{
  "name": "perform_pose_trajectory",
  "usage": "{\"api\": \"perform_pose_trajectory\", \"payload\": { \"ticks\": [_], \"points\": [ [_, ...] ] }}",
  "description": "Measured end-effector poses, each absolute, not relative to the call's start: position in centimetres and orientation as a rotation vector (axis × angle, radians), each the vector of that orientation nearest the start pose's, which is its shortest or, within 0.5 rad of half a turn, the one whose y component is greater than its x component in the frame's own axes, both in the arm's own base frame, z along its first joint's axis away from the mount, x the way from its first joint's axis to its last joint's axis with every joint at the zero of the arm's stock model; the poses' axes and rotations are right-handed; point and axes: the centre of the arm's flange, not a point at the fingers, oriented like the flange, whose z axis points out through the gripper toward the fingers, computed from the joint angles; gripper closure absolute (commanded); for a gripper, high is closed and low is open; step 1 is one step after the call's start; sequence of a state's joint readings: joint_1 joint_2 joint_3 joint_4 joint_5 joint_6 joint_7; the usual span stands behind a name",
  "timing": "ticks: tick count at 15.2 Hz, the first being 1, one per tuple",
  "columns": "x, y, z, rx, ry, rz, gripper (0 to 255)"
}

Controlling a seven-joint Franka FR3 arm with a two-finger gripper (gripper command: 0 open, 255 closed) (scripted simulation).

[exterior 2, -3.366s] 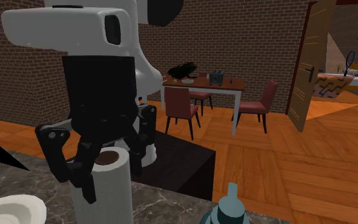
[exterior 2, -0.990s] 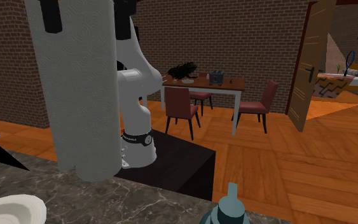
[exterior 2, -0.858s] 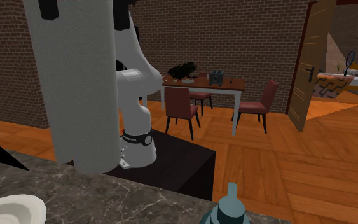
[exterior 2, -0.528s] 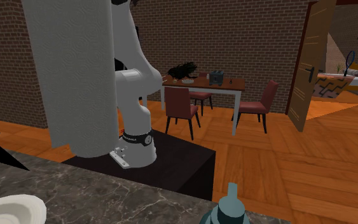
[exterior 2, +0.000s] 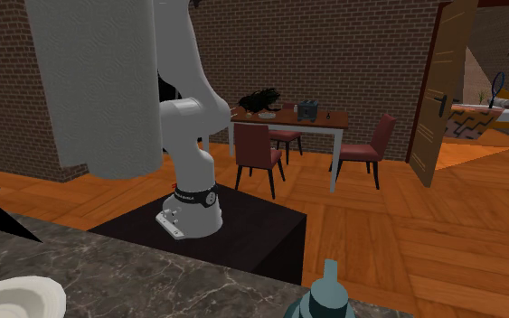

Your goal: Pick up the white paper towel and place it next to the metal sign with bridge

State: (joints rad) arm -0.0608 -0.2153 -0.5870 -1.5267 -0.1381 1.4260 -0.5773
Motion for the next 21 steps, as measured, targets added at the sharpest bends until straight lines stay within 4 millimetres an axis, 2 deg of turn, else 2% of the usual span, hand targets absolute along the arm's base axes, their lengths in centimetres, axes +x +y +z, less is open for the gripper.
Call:
{"api": "perform_pose_trajectory", "payload": {
  "ticks": [5, 7, 11, 21],
  "points": [
    [34.5, -33.1, 74.8, -3.195, 0.144, -0.086, 255],
    [34.0, -33.2, 75.2, -3.195, 0.143, -0.085, 255],
    [29.6, -32.6, 75.3, -3.195, 0.144, -0.087, 255],
    [16.0, -31.3, 75.5, -3.195, 0.144, -0.087, 255]
  ]
}}
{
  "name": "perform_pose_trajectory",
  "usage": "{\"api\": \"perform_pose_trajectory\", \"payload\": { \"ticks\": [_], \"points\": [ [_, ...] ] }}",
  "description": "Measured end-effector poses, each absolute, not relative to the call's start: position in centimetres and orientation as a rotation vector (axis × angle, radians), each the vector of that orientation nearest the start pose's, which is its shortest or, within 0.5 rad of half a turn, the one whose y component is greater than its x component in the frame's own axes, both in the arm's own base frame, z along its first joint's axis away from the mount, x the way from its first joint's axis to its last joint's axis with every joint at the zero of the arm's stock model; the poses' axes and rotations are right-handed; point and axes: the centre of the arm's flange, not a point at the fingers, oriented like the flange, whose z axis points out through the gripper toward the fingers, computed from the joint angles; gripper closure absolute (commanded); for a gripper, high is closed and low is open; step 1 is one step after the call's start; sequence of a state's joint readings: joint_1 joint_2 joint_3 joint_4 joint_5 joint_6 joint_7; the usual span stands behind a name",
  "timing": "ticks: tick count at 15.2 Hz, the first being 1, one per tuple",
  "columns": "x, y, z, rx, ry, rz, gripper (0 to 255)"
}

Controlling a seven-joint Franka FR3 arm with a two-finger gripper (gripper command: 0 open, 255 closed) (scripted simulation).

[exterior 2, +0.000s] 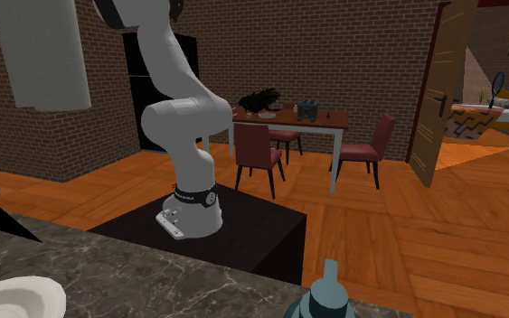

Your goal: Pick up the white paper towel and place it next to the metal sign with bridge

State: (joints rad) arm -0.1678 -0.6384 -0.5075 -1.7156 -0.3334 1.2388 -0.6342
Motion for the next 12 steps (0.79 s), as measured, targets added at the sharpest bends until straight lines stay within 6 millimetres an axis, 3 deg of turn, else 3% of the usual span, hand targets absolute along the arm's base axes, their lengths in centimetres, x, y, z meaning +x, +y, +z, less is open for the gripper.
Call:
{"api": "perform_pose_trajectory", "payload": {
  "ticks": [12],
  "points": [
    [0.5, -29.6, 75.3, -3.196, 0.144, -0.087, 255]
  ]
}}
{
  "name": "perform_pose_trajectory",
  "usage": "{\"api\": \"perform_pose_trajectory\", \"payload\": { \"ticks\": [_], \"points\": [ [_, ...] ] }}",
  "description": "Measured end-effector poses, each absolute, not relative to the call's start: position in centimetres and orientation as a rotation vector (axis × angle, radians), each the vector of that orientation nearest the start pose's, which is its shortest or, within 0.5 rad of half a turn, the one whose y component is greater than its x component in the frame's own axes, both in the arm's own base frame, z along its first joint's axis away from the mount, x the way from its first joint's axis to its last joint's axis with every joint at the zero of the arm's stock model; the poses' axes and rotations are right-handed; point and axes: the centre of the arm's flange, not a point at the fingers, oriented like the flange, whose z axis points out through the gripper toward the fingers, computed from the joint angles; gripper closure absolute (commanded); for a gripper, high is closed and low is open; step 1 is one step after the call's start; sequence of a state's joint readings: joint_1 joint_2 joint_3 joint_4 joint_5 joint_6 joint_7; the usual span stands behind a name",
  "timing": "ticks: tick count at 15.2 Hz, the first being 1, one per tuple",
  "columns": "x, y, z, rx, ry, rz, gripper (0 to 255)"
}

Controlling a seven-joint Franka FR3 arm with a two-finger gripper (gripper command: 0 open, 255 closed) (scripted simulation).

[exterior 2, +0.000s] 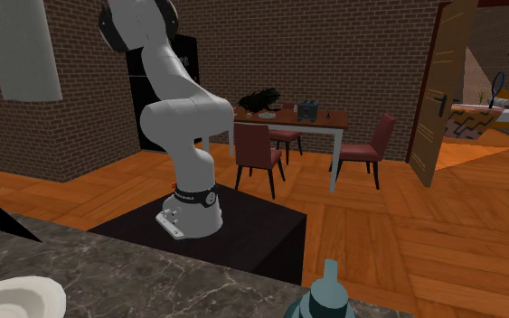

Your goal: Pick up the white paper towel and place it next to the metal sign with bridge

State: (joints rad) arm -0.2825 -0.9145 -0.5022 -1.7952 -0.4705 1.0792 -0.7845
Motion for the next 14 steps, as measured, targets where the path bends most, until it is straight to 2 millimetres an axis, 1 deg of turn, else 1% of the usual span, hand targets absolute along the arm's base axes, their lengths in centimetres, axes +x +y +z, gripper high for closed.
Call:
{"api": "perform_pose_trajectory", "payload": {
  "ticks": [6, 7, 8, 10, 11, 12, 14],
  "points": [
    [-7.6, -29.2, 75.4, -3.195, 0.145, -0.087, 255],
    [-8.7, -28.9, 75.6, -3.196, 0.144, -0.087, 255],
    [-10.1, -28.9, 75.2, -3.196, 0.143, -0.087, 255],
    [-12.7, -28.6, 75.5, -3.196, 0.144, -0.087, 255],
    [-14.7, -28.3, 75.6, -3.196, 0.146, -0.089, 255],
    [-15.7, -28.1, 75.3, -3.196, 0.145, -0.089, 255],
    [-16.5, -28.1, 74.3, -3.195, 0.144, -0.087, 255]
  ]
}}
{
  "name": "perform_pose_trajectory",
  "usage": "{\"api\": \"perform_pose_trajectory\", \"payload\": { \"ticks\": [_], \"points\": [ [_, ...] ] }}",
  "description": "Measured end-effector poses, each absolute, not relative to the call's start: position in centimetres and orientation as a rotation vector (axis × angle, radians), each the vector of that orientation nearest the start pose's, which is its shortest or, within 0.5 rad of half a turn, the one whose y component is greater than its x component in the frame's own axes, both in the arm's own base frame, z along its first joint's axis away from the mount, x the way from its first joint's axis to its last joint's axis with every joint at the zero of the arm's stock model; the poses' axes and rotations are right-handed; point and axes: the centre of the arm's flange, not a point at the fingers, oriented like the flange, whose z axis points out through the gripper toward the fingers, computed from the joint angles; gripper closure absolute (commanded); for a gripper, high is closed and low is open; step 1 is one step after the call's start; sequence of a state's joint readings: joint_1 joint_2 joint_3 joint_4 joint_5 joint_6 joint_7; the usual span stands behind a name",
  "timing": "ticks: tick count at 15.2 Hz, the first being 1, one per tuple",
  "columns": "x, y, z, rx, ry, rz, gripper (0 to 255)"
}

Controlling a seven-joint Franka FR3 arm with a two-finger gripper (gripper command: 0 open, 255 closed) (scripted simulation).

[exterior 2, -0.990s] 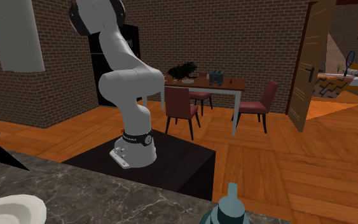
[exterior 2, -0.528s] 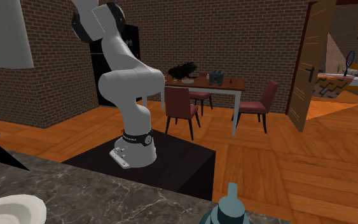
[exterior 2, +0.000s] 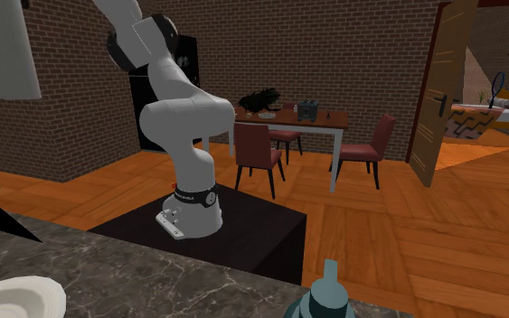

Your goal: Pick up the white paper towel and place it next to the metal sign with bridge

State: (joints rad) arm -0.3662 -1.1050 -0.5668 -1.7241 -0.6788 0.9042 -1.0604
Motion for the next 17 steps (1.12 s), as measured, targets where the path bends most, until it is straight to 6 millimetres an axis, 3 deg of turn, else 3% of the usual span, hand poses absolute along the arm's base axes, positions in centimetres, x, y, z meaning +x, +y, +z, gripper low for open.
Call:
{"api": "perform_pose_trajectory", "payload": {
  "ticks": [17],
  "points": [
    [-16.6, -28.0, 65.4, -3.195, 0.144, -0.086, 255]
  ]
}}
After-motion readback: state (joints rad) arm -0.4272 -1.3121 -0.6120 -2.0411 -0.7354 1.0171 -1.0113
